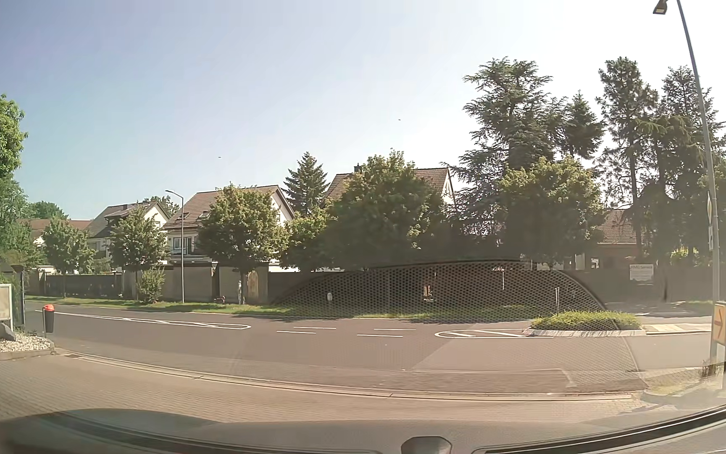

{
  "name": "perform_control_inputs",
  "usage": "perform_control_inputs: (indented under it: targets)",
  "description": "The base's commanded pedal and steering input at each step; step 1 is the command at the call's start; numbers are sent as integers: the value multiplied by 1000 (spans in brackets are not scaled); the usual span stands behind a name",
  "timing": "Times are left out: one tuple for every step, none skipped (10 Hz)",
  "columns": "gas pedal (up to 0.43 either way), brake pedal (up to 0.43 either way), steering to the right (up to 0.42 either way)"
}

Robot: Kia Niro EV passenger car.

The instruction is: Follow the waypoints while adhering to traffic rules and regulations

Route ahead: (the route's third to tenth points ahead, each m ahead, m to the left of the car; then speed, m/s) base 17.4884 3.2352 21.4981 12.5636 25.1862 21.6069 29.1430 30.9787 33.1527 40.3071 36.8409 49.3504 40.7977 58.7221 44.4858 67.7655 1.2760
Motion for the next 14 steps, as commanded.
perform_control_inputs:
  targets:
    - [0, 30, -454]
    - [0, 30, -455]
    - [0, 30, -455]
    - [0, 30, -457]
    - [0, 30, -461]
    - [0, 30, -463]
    - [0, 30, -463]
    - [0, 30, -463]
    - [0, 30, -459]
    - [0, 30, -457]
    - [0, 30, -457]
    - [0, 24, -457]
    - [0, 30, -456]
    - [0, 49, -450]
